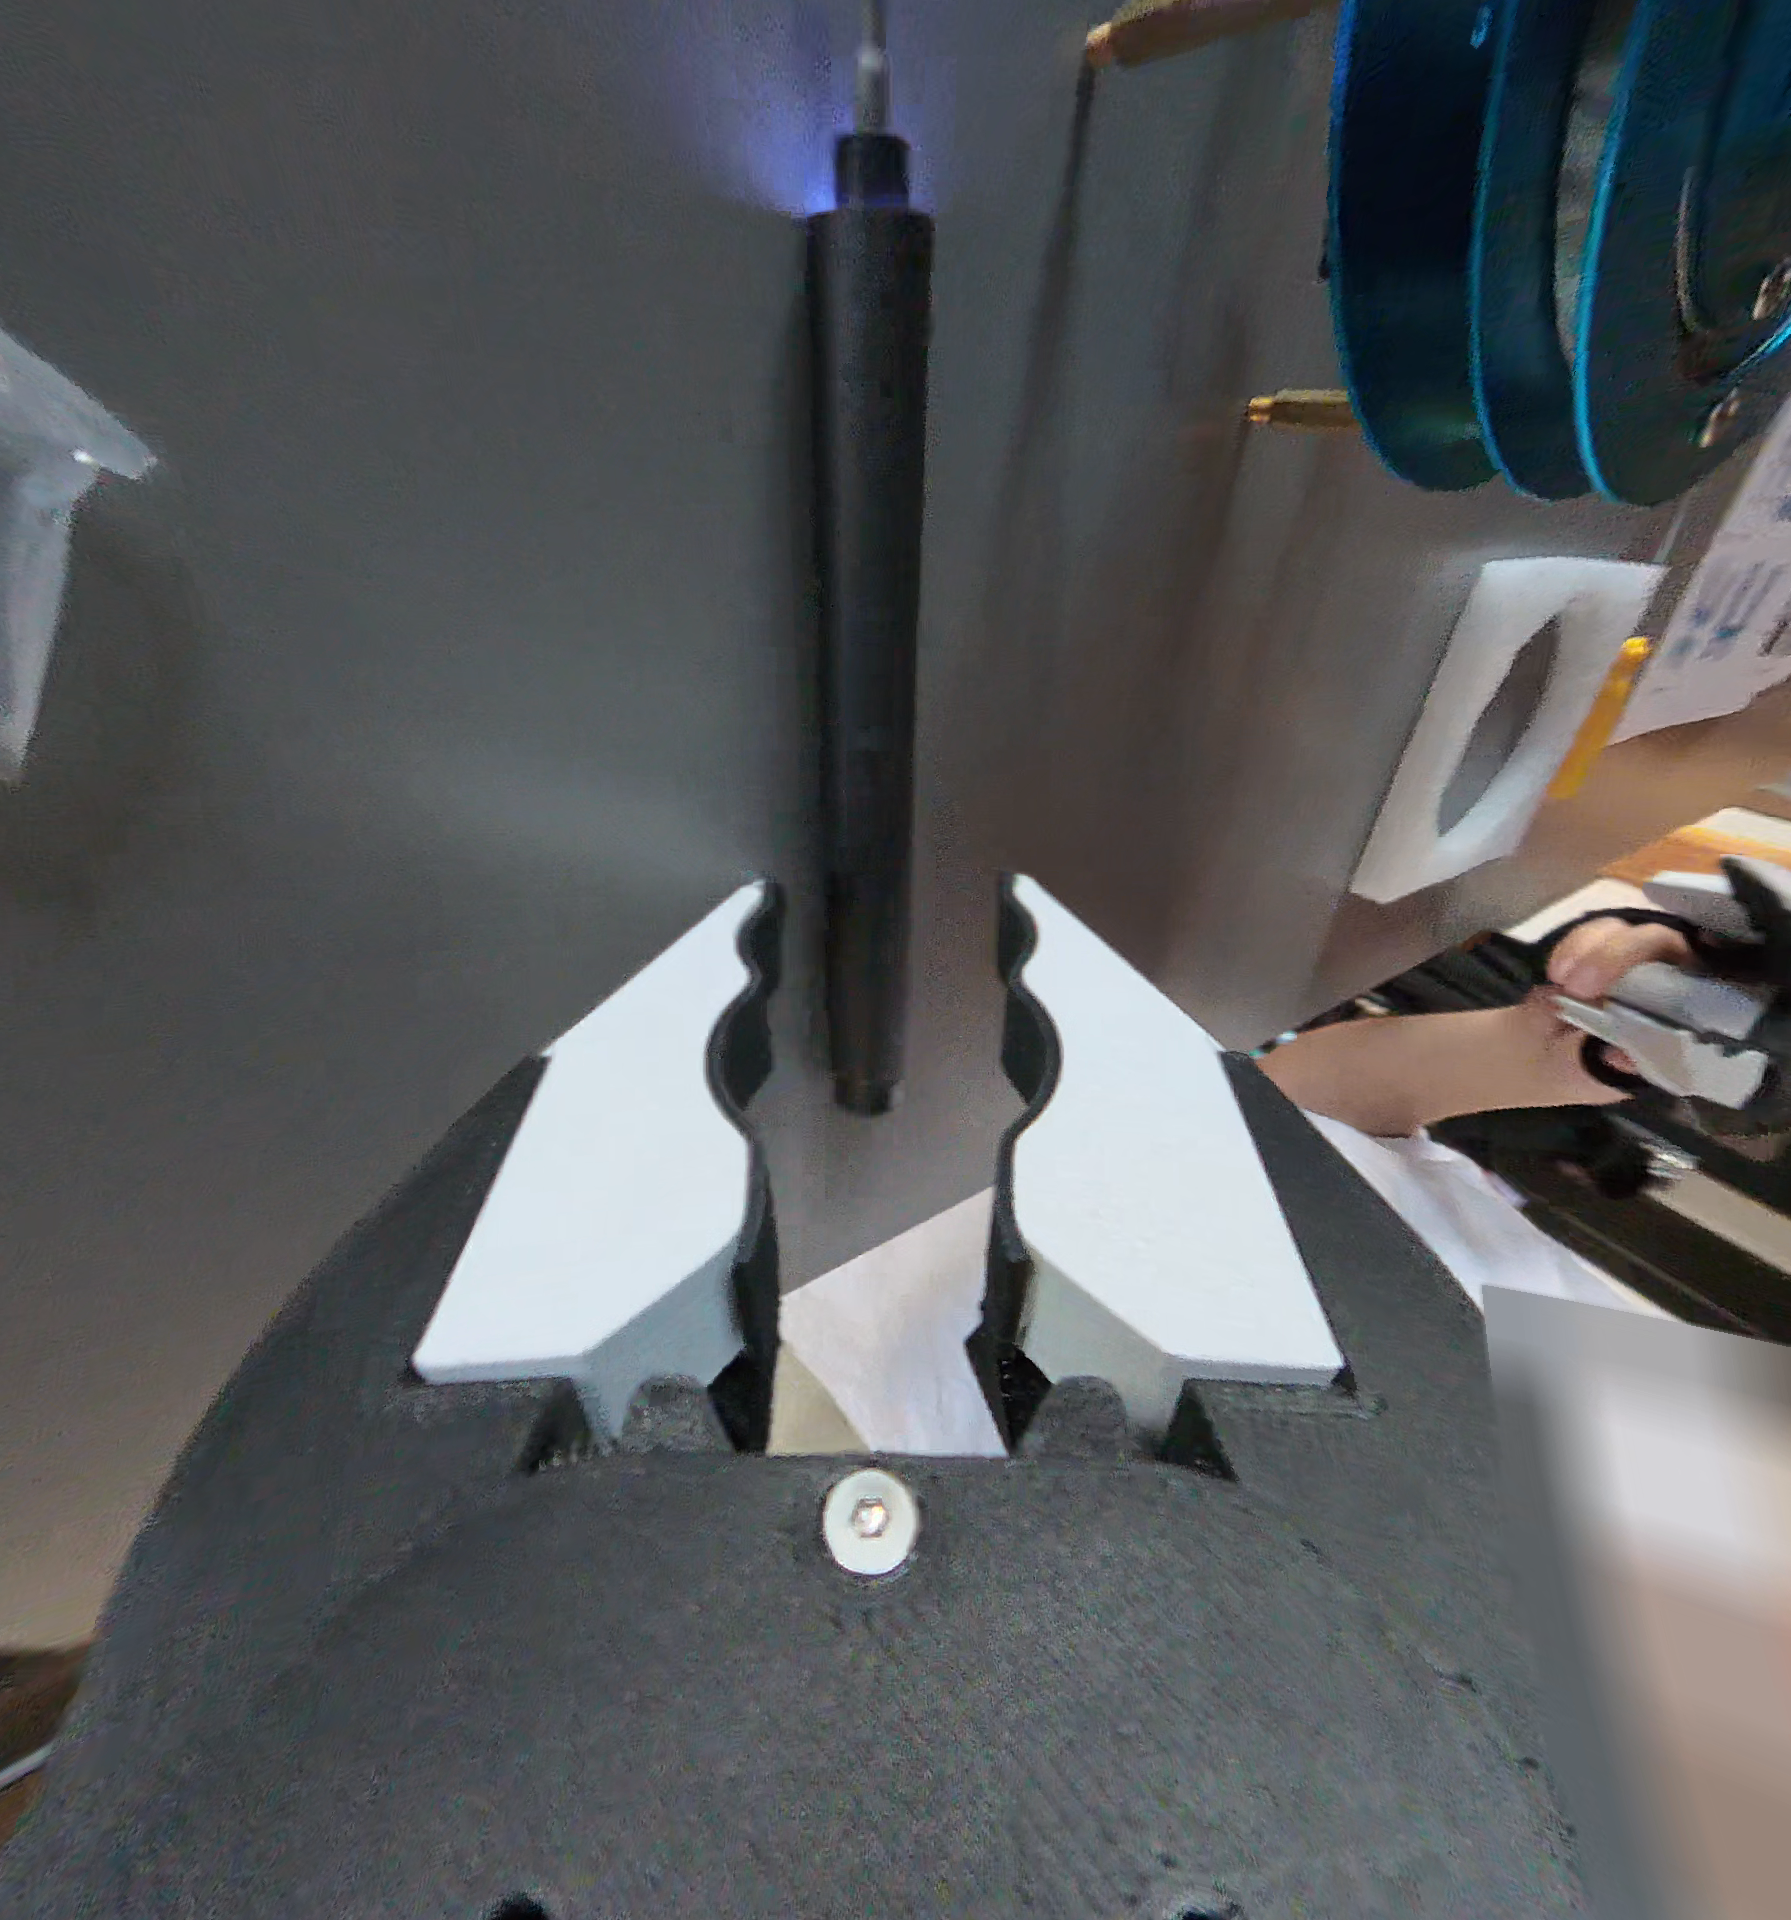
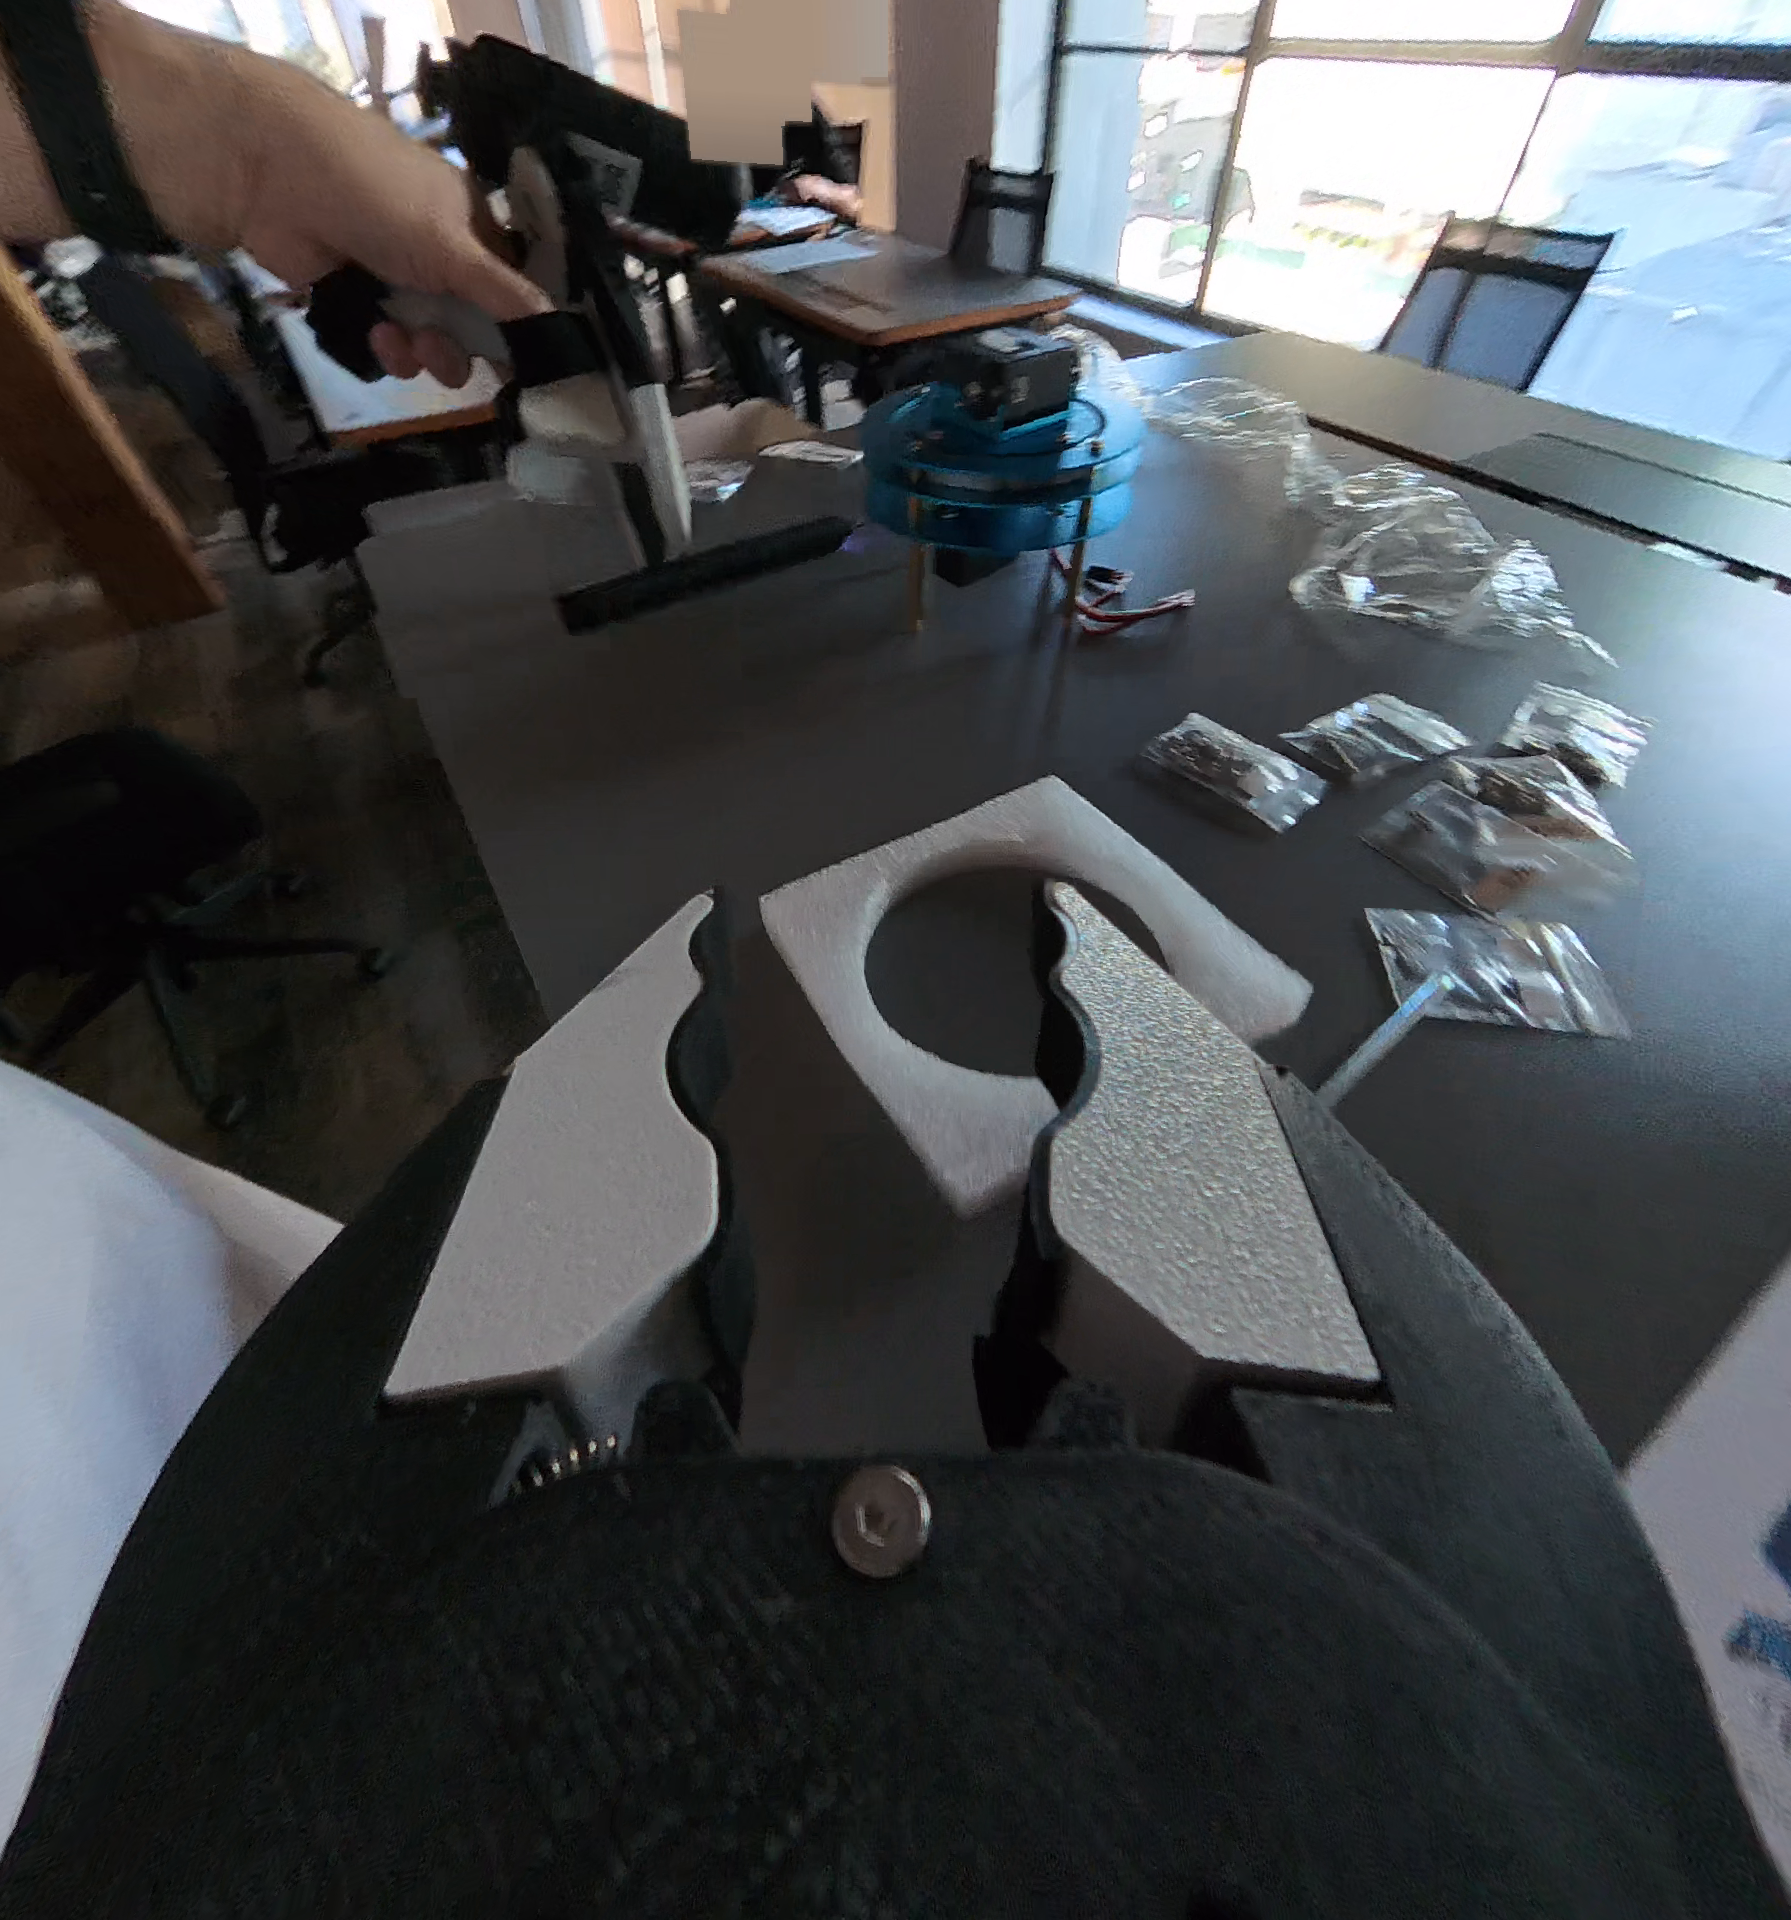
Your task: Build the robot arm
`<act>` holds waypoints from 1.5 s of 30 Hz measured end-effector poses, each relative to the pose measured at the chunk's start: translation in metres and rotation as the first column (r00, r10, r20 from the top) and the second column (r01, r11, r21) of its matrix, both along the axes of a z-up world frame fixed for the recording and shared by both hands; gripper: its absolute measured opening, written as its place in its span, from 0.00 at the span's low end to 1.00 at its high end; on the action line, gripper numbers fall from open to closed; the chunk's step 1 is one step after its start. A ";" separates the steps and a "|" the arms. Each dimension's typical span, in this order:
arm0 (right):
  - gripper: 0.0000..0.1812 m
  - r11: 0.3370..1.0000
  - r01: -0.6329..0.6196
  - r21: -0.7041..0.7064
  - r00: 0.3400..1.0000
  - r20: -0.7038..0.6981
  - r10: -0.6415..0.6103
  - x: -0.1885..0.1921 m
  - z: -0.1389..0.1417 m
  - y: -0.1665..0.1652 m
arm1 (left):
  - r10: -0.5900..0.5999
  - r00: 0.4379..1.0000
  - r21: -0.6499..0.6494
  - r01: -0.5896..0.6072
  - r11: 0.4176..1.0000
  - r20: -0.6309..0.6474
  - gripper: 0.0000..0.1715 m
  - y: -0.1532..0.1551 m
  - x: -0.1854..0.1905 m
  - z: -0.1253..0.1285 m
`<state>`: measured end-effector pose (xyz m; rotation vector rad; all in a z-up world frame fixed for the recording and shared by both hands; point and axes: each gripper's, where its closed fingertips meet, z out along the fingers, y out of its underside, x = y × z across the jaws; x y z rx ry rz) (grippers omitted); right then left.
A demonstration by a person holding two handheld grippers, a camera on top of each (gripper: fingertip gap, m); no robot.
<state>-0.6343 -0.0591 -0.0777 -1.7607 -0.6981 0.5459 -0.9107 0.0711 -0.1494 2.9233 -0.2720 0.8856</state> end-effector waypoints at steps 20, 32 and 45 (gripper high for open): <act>0.30 0.937 0.348 -0.039 0.936 -0.043 -0.349 0.103 -0.028 -0.143 | -0.085 0.962 0.529 0.214 0.821 -0.259 0.28 0.014 0.055 -0.001; 0.32 0.921 0.390 -0.001 0.920 0.037 -0.389 0.307 -0.033 -0.227 | 0.293 0.950 0.761 -0.268 0.591 0.107 0.25 -0.017 0.073 0.052; 0.24 0.806 0.592 0.007 0.786 0.214 -0.580 0.458 -0.032 -0.154 | 0.065 0.980 0.973 -0.195 0.124 0.188 0.54 -0.176 0.252 0.106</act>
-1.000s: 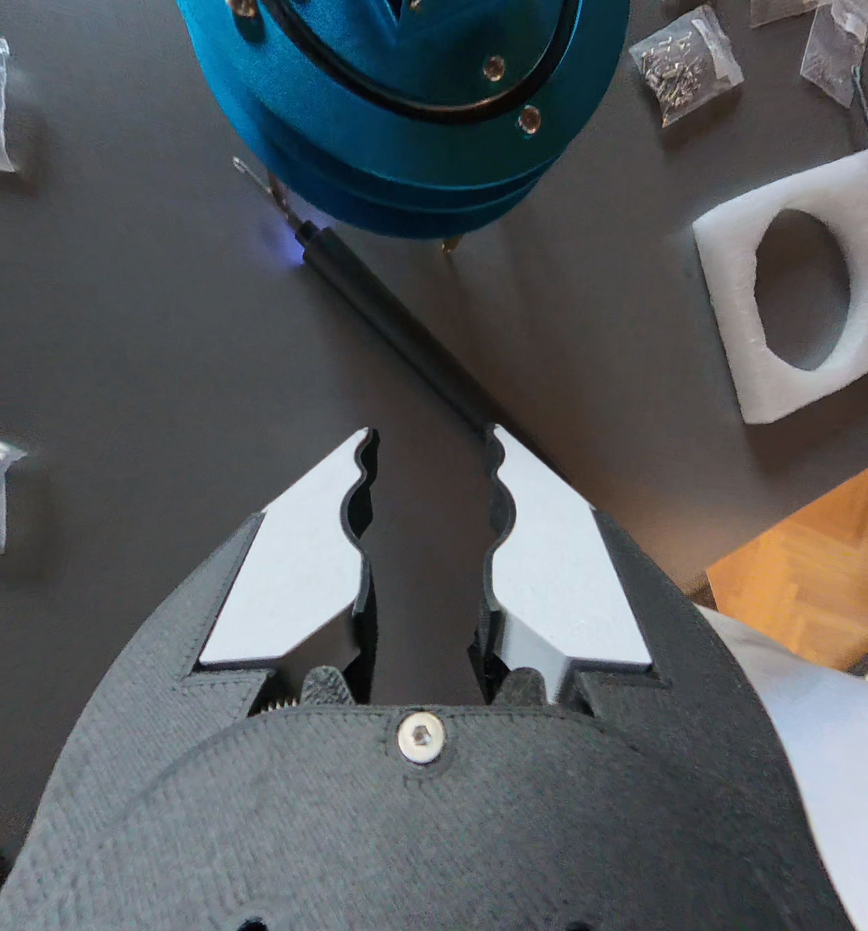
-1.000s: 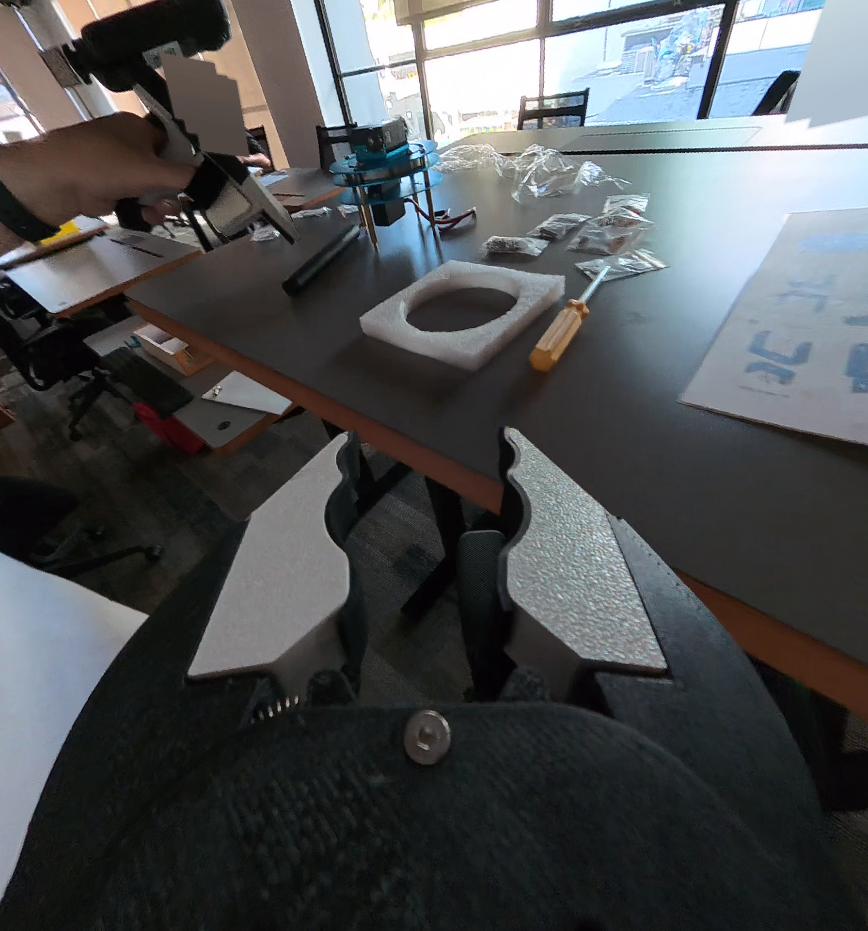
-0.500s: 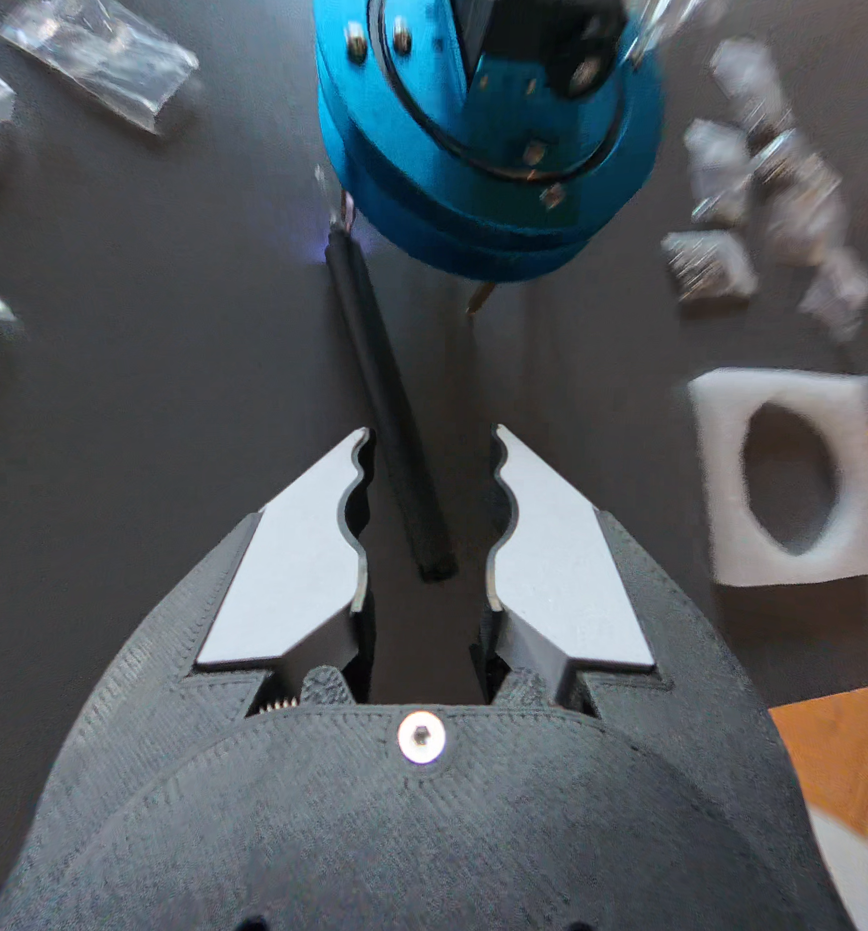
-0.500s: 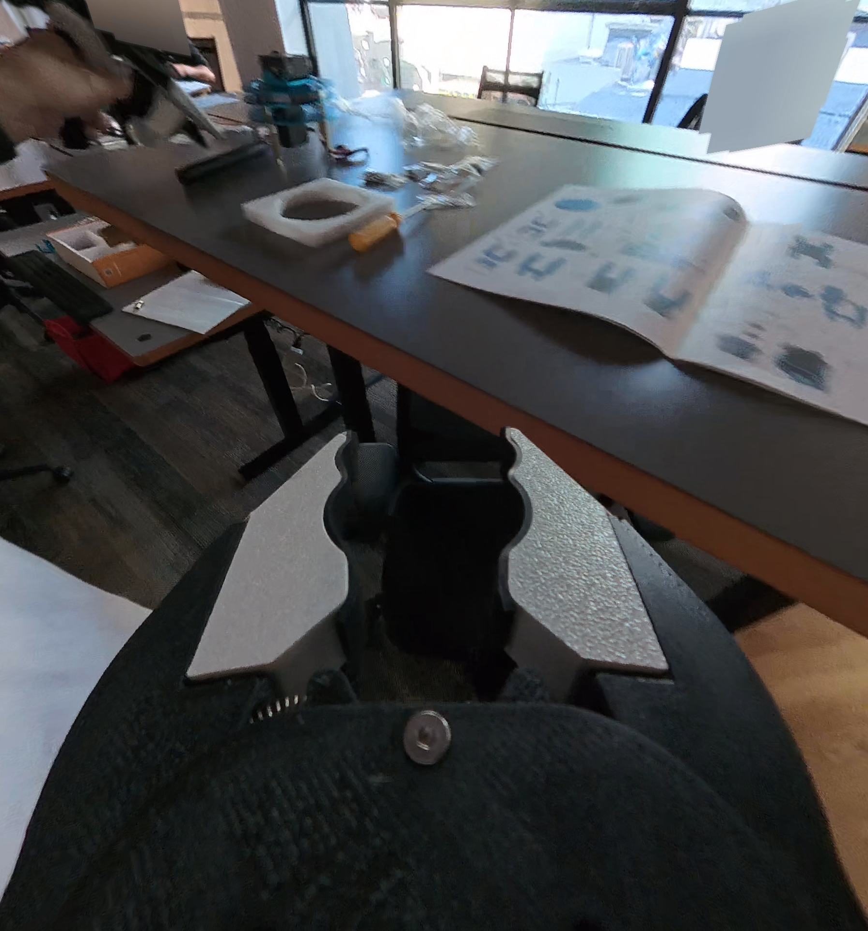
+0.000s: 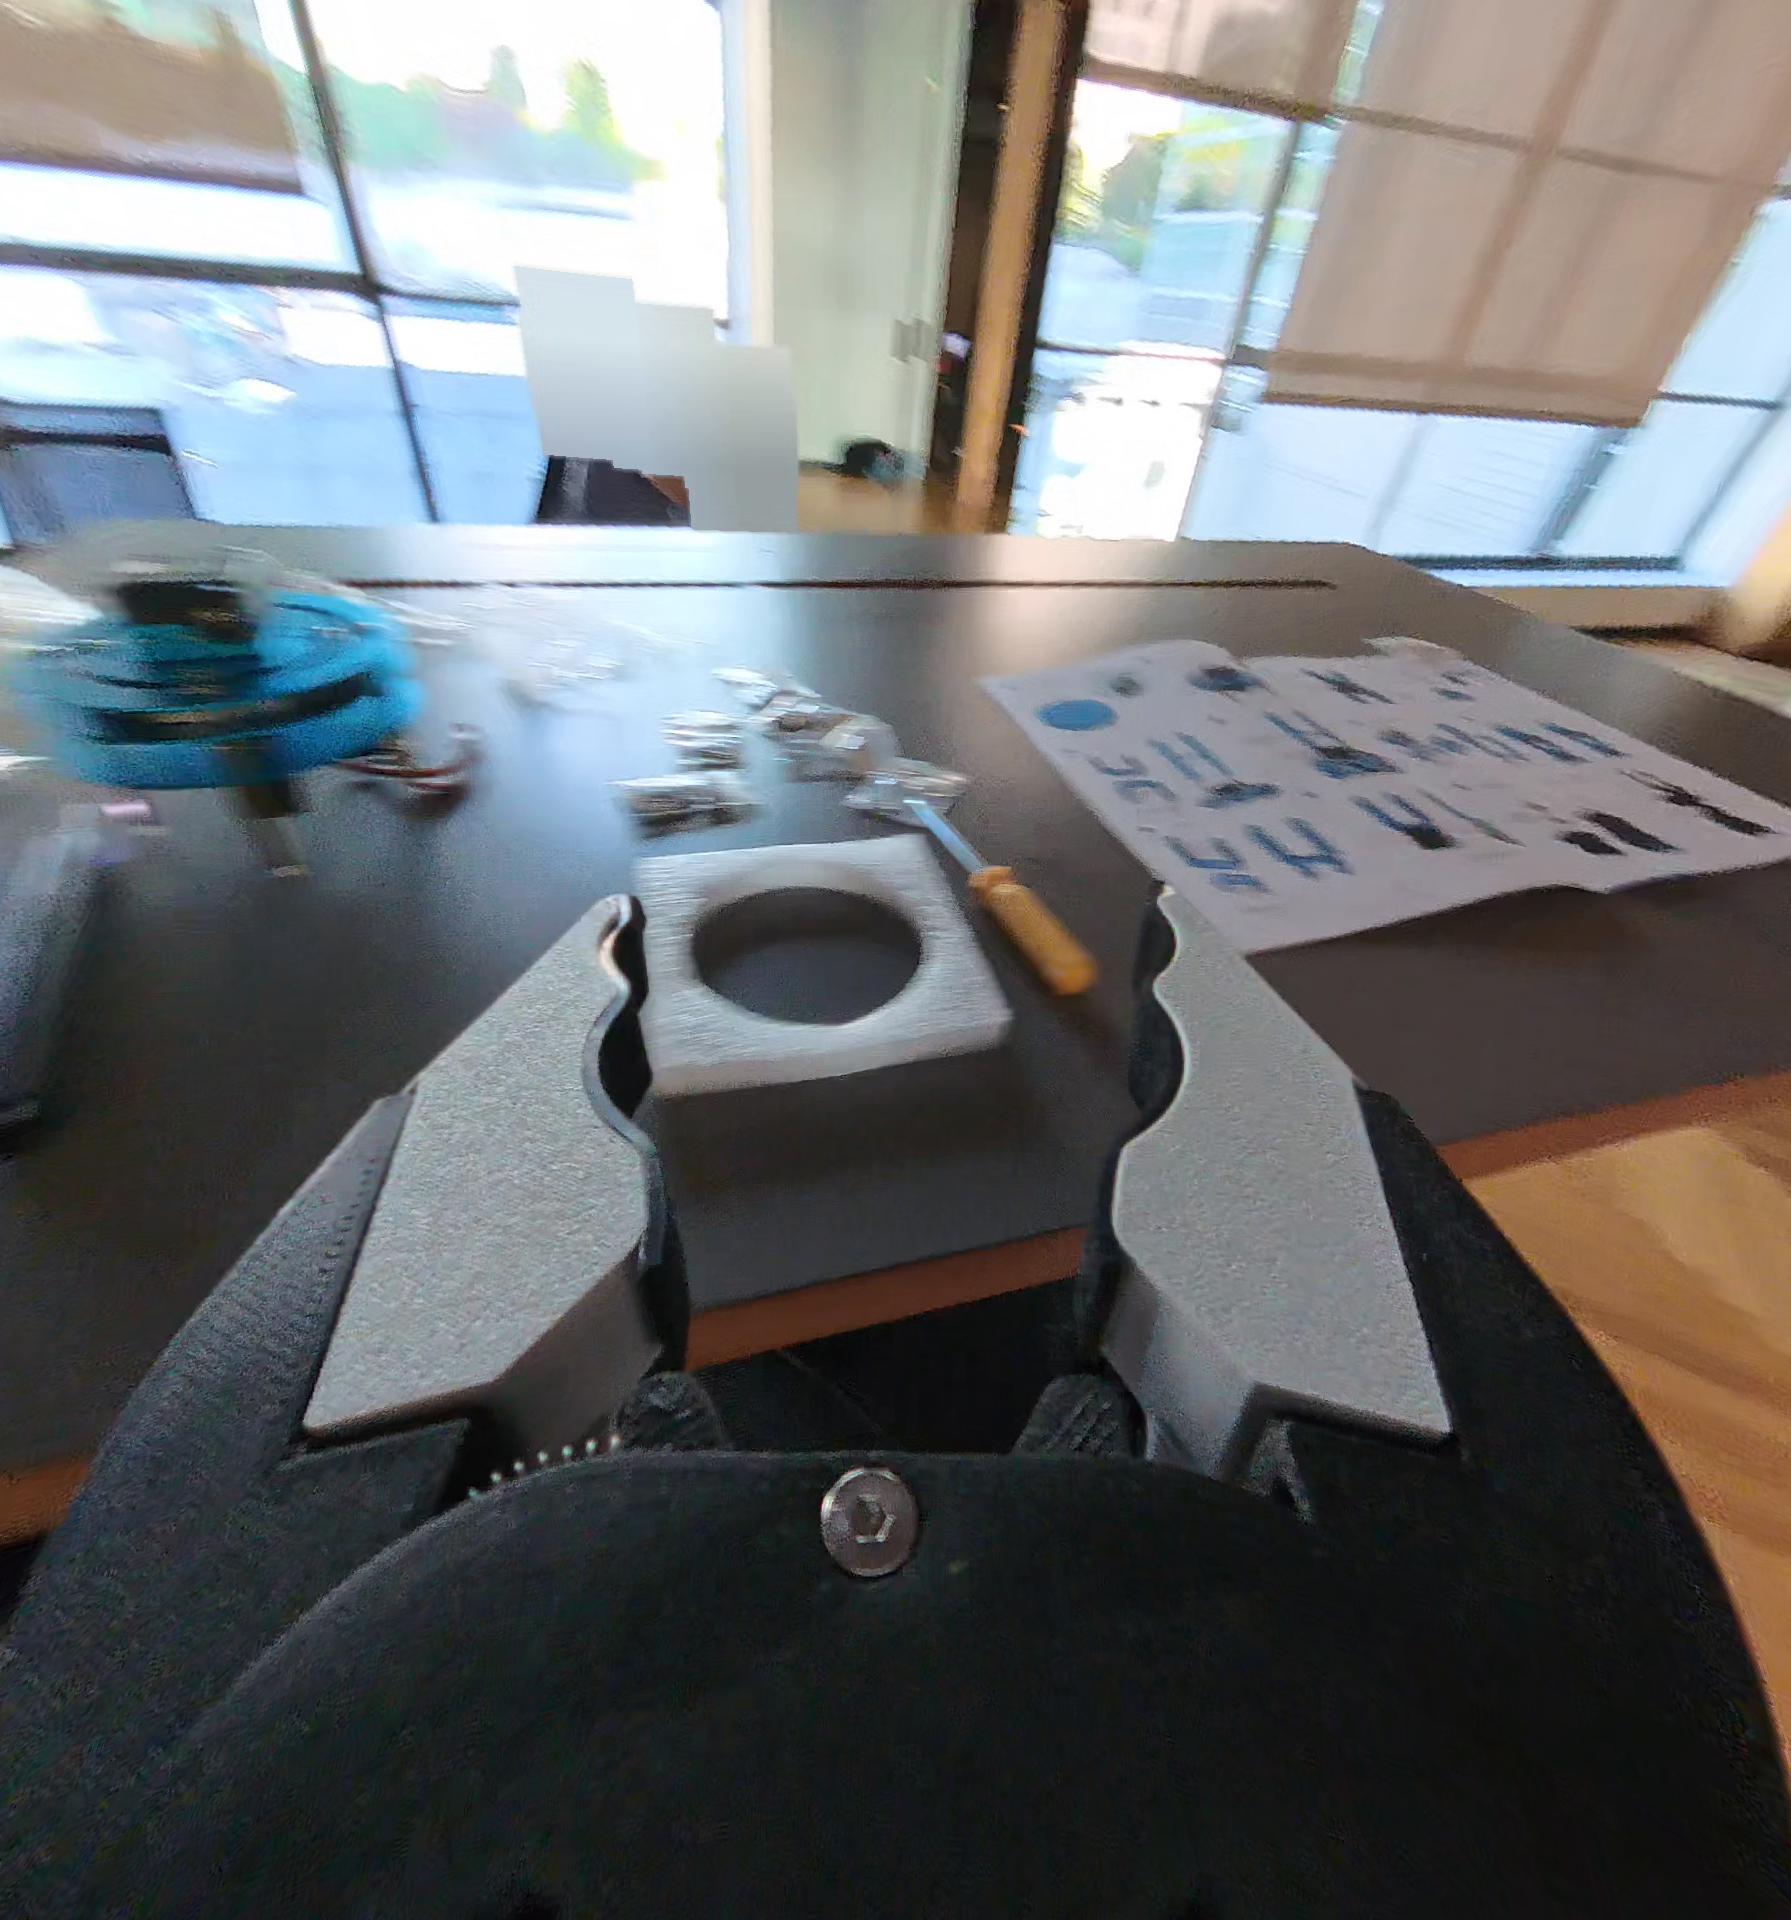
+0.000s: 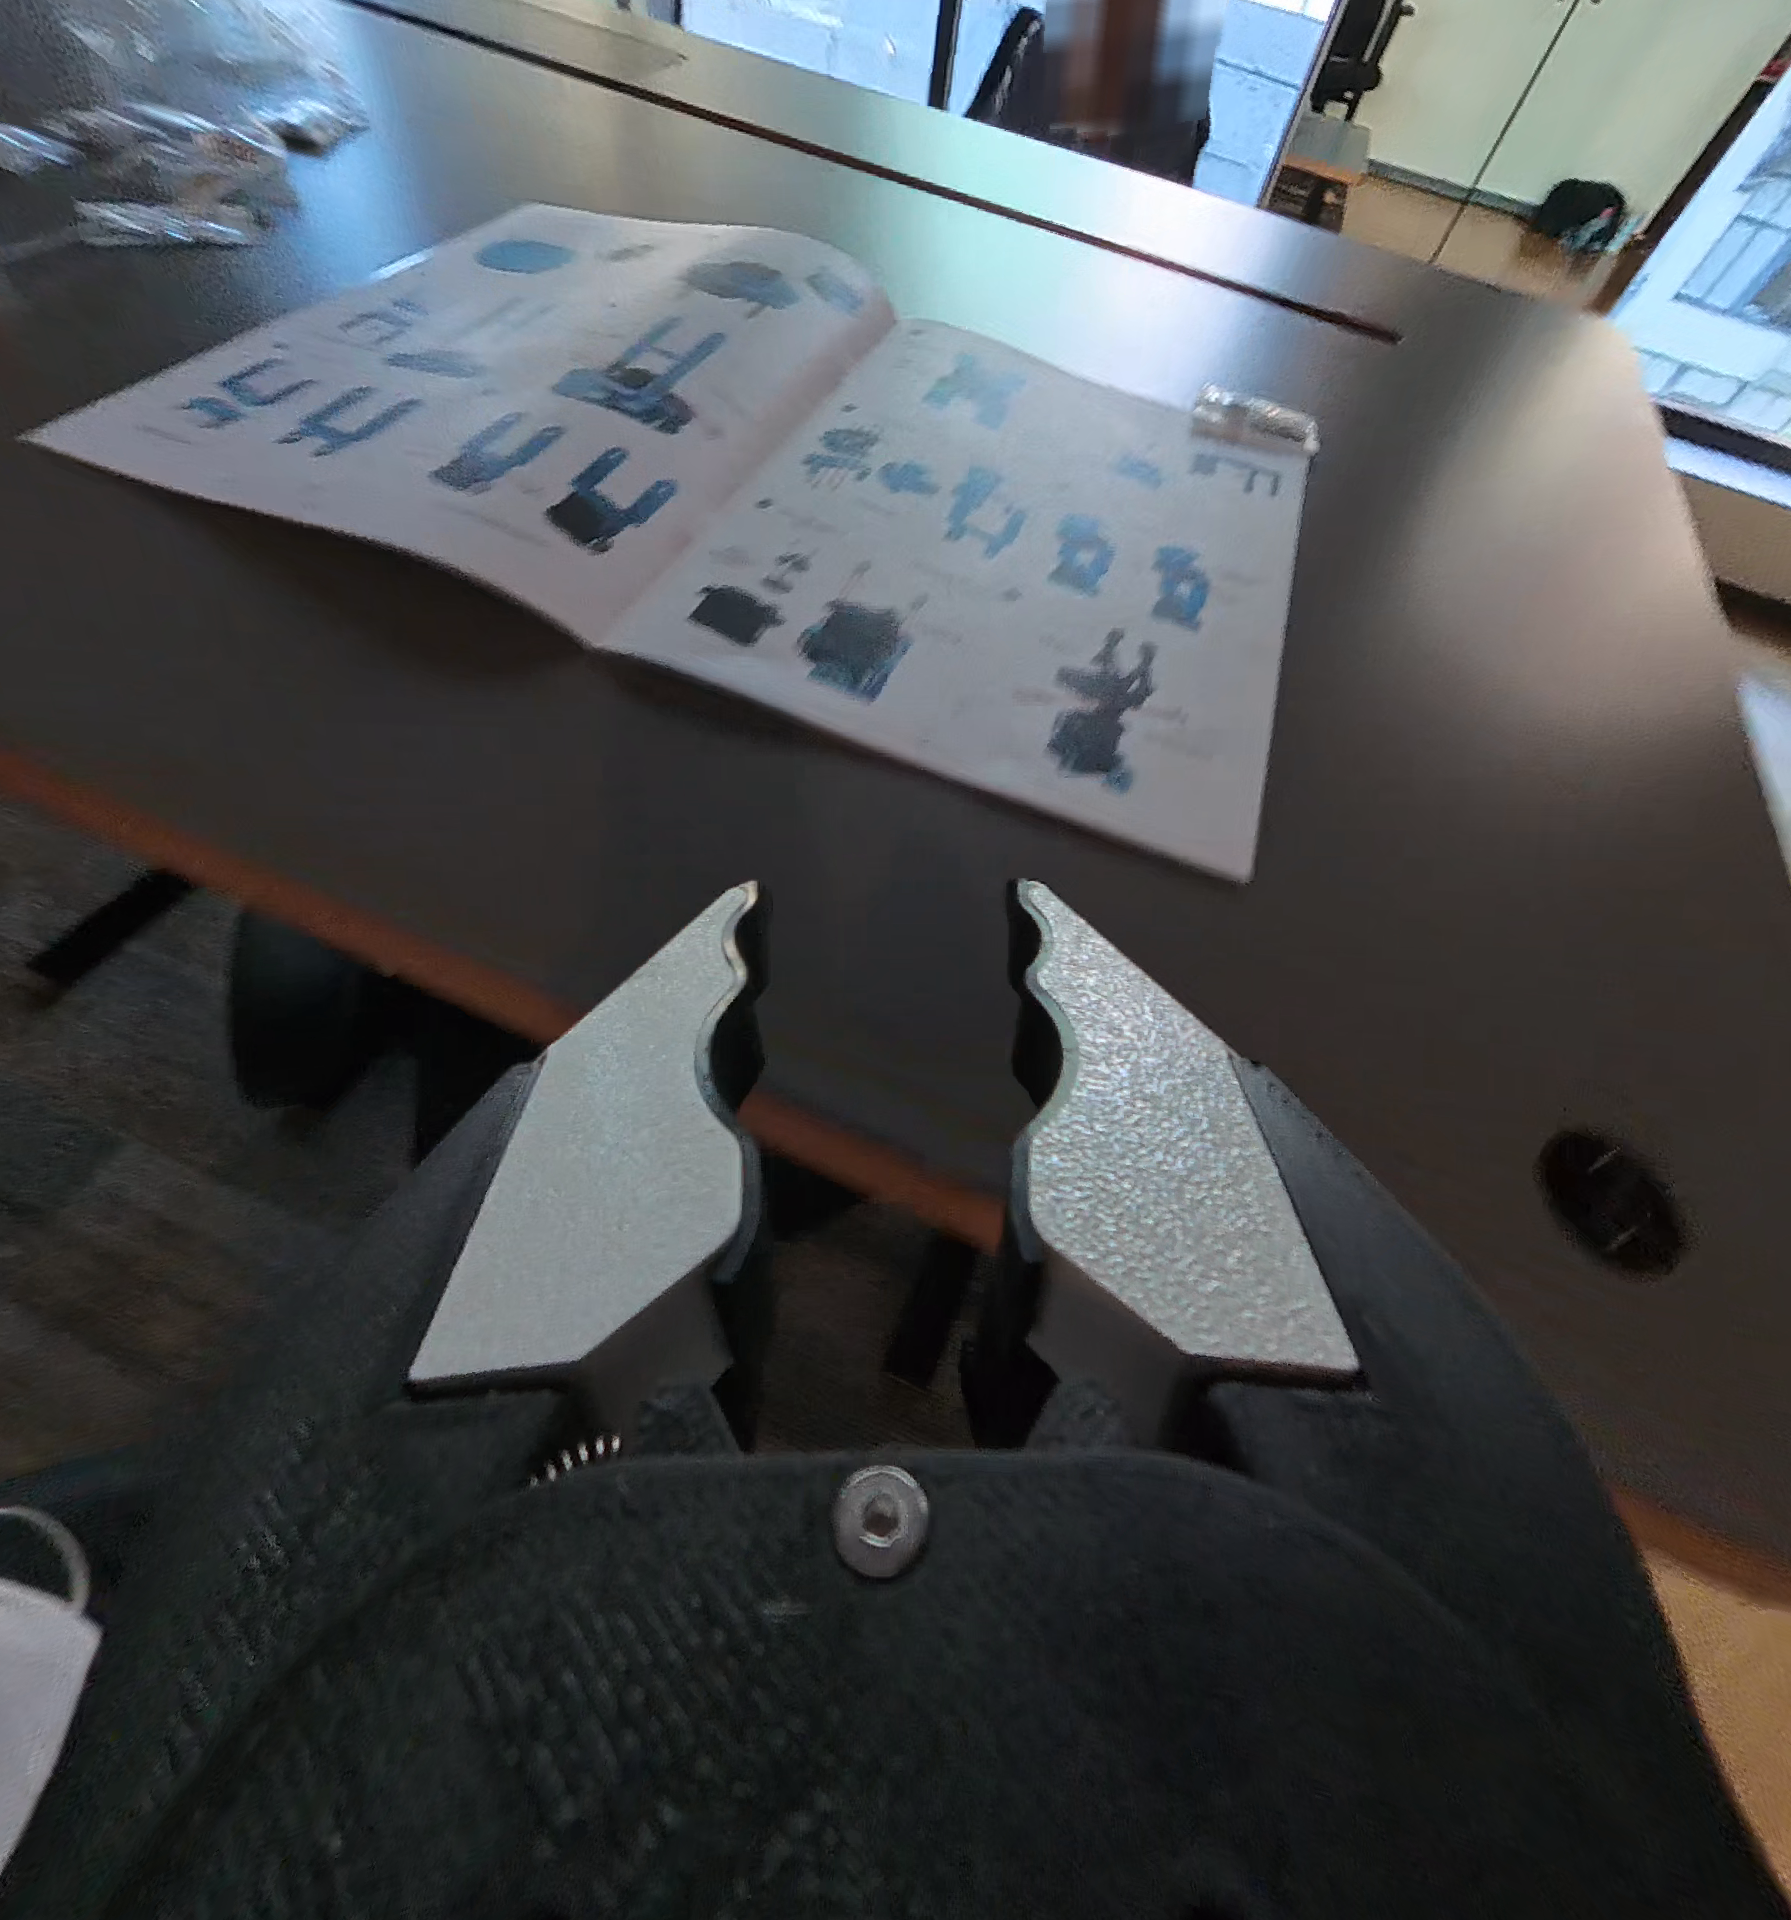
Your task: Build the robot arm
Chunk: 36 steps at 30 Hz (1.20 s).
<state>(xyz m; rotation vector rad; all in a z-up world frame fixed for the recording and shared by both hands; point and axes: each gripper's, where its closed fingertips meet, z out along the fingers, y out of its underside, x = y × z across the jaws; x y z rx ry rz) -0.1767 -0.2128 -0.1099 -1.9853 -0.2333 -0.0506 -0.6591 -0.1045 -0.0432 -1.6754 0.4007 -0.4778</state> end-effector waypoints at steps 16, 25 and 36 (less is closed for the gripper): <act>0.26 0.983 -0.142 0.117 0.984 0.125 0.128 0.032 0.126 0.225 | -0.435 0.897 0.078 0.440 0.894 -0.075 0.46 0.148 0.193 0.105; 0.27 0.954 -0.150 -0.261 0.931 0.288 0.225 0.054 0.143 0.281 | -0.478 0.864 0.012 0.485 0.874 -0.157 0.46 0.186 0.247 0.090; 0.31 0.944 -0.317 -0.089 0.942 0.081 0.325 0.071 0.138 0.279 | -0.340 0.936 0.035 0.338 0.941 0.094 0.47 0.222 0.257 0.100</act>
